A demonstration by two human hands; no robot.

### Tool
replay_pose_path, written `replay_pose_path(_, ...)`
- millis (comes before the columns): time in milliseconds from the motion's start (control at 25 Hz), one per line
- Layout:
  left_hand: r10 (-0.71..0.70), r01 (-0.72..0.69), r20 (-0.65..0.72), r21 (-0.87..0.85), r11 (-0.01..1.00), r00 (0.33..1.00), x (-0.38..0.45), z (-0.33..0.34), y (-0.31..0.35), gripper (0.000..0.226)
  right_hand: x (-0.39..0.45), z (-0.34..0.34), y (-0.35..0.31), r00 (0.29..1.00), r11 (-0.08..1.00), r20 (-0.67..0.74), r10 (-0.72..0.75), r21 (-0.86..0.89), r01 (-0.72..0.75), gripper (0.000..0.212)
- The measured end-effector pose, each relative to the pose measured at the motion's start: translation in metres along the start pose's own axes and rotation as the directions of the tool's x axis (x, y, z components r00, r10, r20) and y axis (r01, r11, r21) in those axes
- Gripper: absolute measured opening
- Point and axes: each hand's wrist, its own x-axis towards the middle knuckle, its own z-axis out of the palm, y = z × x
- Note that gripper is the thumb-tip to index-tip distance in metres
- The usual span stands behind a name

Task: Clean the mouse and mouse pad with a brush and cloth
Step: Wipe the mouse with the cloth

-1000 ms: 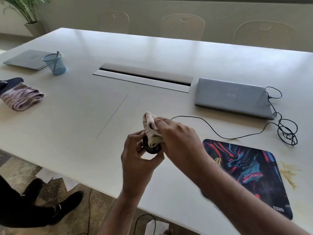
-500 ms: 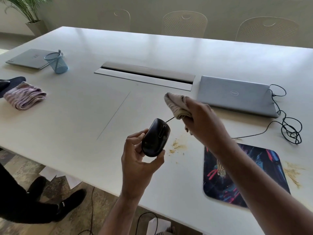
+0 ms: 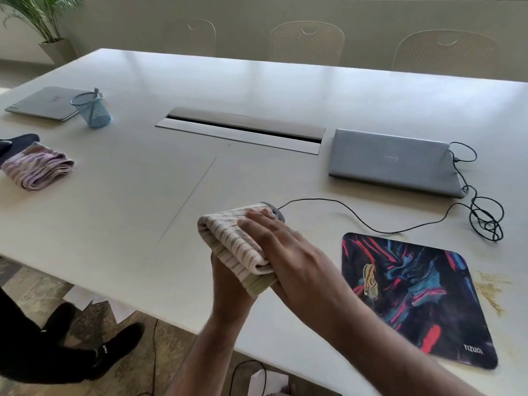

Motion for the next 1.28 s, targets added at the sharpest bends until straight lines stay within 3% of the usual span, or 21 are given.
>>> replay_pose_path(120,-0.008,0.007,0.007,0.112,0.994,1.000,-0.001,-0.004,-0.008,0.054,-0.002,0.001,0.004,0.997,0.994,-0.006,0.076,0.081,-0.076,0.065)
replay_pose_path(200,-0.048,0.053,-0.033,0.178,0.983,0.998,0.000,-0.001,-0.012,0.059,0.006,-0.003,0.013,0.977,0.971,-0.026,0.211,0.124,-0.206,0.062)
replay_pose_path(320,-0.117,0.127,-0.083,0.130,0.983,0.990,0.002,0.006,-0.003,0.062,0.014,-0.012,0.022,0.919,0.907,-0.071,0.389,0.204,-0.368,0.052)
replay_pose_path(520,-0.056,0.057,-0.015,0.152,0.987,0.998,0.005,0.001,-0.015,0.036,-0.002,-0.015,-0.003,0.954,0.911,0.000,0.301,0.296,-0.288,0.048)
replay_pose_path(680,-0.174,0.183,-0.080,0.115,0.976,0.982,0.003,0.009,-0.004,0.060,0.010,-0.012,0.022,0.901,0.872,-0.108,0.421,0.321,-0.369,0.046)
replay_pose_path(880,-0.157,0.150,0.026,0.175,0.973,0.987,0.009,0.002,-0.023,0.022,0.005,-0.007,0.011,0.941,0.881,-0.015,0.337,0.359,-0.309,0.043)
replay_pose_path(960,-0.213,0.215,-0.032,0.110,0.970,0.977,0.006,0.005,-0.017,0.036,0.017,-0.013,0.017,0.918,0.720,-0.073,0.391,0.646,-0.255,0.042)
replay_pose_path(1040,-0.241,0.243,-0.052,0.035,0.969,0.969,0.006,0.006,-0.011,0.050,0.023,-0.028,0.034,0.833,0.603,-0.223,0.507,0.782,-0.158,0.043)
replay_pose_path(1120,-0.229,0.230,-0.051,0.036,0.972,0.972,0.007,0.004,-0.012,0.053,0.022,-0.040,0.050,0.747,0.664,-0.306,0.591,0.711,-0.234,0.038)
replay_pose_path(1200,-0.218,0.219,-0.055,0.018,0.976,0.974,0.009,0.005,-0.013,0.054,0.016,-0.038,0.050,0.753,0.653,-0.268,0.602,0.707,-0.270,0.038)
replay_pose_path(1280,-0.220,0.220,-0.043,-0.012,0.975,0.975,0.011,0.009,-0.012,0.054,0.011,-0.027,0.038,0.815,0.629,-0.199,0.545,0.739,-0.241,0.042)
